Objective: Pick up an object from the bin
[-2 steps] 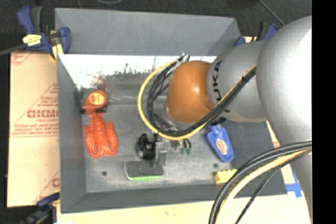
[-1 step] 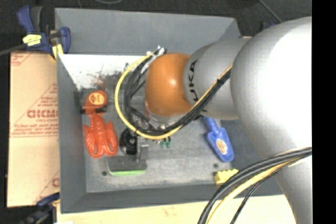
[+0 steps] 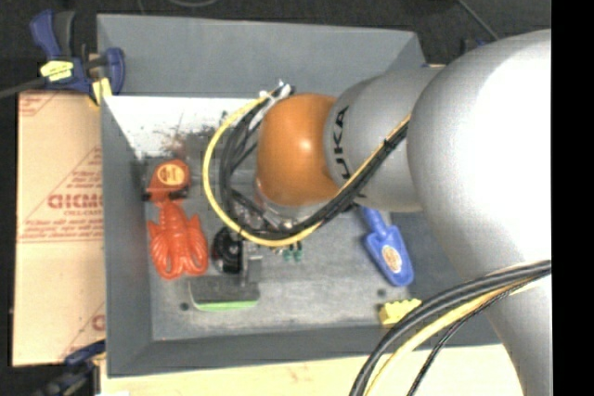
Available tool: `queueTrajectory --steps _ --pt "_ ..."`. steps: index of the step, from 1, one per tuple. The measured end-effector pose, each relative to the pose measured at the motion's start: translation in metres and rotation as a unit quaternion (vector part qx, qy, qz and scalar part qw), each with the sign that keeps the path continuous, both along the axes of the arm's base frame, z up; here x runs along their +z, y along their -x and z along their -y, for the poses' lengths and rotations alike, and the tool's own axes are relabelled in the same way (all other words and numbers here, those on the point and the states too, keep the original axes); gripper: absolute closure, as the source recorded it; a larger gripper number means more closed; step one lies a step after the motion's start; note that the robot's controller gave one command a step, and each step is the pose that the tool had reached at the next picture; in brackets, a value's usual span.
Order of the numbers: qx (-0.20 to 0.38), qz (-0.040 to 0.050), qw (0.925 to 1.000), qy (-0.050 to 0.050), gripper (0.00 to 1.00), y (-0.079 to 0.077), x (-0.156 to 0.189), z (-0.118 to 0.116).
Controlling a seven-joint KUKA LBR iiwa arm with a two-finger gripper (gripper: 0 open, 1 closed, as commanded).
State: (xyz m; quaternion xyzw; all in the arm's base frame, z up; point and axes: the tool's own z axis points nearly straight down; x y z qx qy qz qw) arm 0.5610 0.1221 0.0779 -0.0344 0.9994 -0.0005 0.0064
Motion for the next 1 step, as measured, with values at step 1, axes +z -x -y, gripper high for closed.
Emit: queueTrajectory --steps 1 --pt "0.007 -0.0034 1.0000 -0.002 1.00 -0.0074 0.0115 0.0102"
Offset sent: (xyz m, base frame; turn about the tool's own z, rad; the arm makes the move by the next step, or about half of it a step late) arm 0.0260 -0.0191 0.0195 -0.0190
